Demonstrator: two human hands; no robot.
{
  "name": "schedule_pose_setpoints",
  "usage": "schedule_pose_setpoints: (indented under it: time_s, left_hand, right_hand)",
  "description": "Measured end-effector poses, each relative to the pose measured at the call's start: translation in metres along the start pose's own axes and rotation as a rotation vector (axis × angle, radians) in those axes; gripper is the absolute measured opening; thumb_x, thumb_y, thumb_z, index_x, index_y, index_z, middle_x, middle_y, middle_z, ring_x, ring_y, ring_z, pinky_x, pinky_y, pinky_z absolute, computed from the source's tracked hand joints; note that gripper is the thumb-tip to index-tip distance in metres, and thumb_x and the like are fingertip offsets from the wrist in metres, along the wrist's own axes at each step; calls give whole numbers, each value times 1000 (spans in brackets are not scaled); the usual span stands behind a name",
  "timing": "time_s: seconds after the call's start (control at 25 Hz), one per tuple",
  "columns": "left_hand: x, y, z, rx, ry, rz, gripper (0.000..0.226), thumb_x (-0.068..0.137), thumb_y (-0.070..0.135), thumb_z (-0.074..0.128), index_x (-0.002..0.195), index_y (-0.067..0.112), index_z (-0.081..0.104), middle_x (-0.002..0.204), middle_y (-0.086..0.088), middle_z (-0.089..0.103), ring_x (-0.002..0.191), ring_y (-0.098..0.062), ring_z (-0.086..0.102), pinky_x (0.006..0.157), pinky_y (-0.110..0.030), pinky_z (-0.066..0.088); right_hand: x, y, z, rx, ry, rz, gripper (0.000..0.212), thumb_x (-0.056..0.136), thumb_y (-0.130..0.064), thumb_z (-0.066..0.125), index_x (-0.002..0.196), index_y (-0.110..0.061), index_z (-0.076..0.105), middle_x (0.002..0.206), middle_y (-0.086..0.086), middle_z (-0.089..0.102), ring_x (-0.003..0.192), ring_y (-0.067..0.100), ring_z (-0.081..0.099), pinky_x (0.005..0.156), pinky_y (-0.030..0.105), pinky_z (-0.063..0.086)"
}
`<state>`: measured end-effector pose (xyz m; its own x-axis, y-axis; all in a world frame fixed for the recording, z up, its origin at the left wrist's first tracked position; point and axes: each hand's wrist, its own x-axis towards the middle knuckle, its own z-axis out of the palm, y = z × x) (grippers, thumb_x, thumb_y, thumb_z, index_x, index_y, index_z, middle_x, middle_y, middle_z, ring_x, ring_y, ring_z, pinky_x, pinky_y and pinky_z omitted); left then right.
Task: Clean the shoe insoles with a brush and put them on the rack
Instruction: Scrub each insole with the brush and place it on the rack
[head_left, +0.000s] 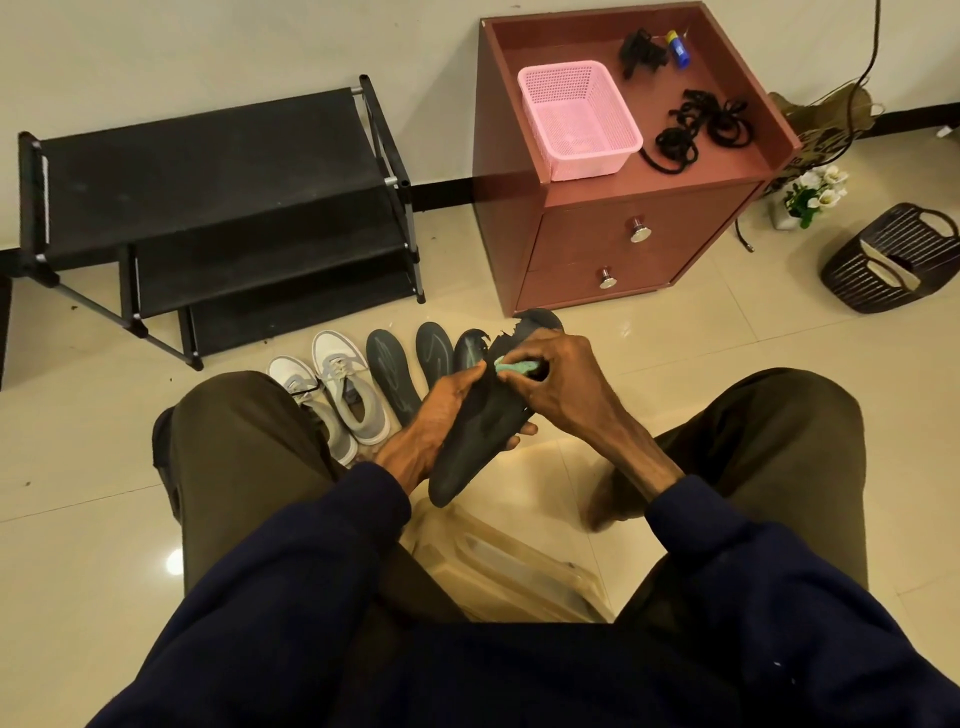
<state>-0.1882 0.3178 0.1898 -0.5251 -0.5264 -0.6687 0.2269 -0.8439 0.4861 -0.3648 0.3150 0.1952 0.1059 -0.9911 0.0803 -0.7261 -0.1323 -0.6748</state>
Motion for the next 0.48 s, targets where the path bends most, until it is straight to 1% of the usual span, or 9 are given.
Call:
schedule_pose_setpoints:
  time_s: [0.04, 0.2, 0.24, 0.36, 0.4, 0.44, 0.48]
  left_hand:
    - [0, 0, 0, 3, 3, 9, 47, 105, 47, 41, 128, 9, 58, 105, -23, 74, 82, -36, 74, 66, -38, 60]
    - [0, 2, 2, 0, -15, -40, 50, 104, 47, 45, 130, 5, 54, 104, -28, 72, 78, -38, 75, 63, -41, 62]
    - [0, 1, 1, 13, -15, -36, 49, 104, 46, 45, 129, 5, 54, 104, -27, 72, 78, -38, 75, 63, -41, 62]
    - [1, -1, -2, 22, -5, -4, 46, 105, 47, 40, 128, 10, 58, 105, -22, 75, 83, -35, 75, 66, -39, 62]
    - [2, -1, -3, 18, -4, 2, 47, 106, 48, 39, 129, 11, 58, 106, -22, 75, 84, -35, 75, 66, -39, 62]
    - [3, -1, -4, 16, 0, 6, 49, 106, 48, 39, 131, 10, 56, 108, -23, 74, 85, -36, 75, 66, -39, 62]
    - [4, 0, -4, 12, 9, 3, 52, 105, 49, 40, 134, 8, 54, 110, -25, 73, 86, -37, 75, 66, -40, 63]
  right_hand:
    - [0, -1, 1, -11, -9, -11, 18, 87, -22, 80, 102, -14, 80, 97, 3, 73, 86, 15, 62, 77, 34, 57]
    - [5, 13, -4, -160, 187, 136, 20, 88, -27, 79, 103, -14, 78, 98, 5, 72, 90, 17, 59, 75, 36, 55]
    - [4, 13, -4, -150, 182, 126, 19, 88, -26, 79, 103, -14, 78, 98, 5, 72, 89, 17, 59, 75, 35, 55]
    - [0, -3, 0, -3, 2, 23, 18, 88, -22, 79, 103, -12, 79, 96, 4, 73, 85, 12, 62, 74, 28, 57]
    - [0, -5, 1, 9, -33, 11, 17, 88, -23, 80, 102, -13, 80, 95, 3, 73, 84, 12, 62, 73, 28, 58]
    - [1, -3, 1, -25, -21, 19, 18, 88, -24, 80, 102, -13, 80, 95, 3, 73, 83, 12, 61, 72, 30, 58]
    - [2, 1, 0, -85, 26, 43, 19, 87, -25, 80, 101, -13, 80, 95, 4, 72, 84, 14, 60, 70, 33, 57]
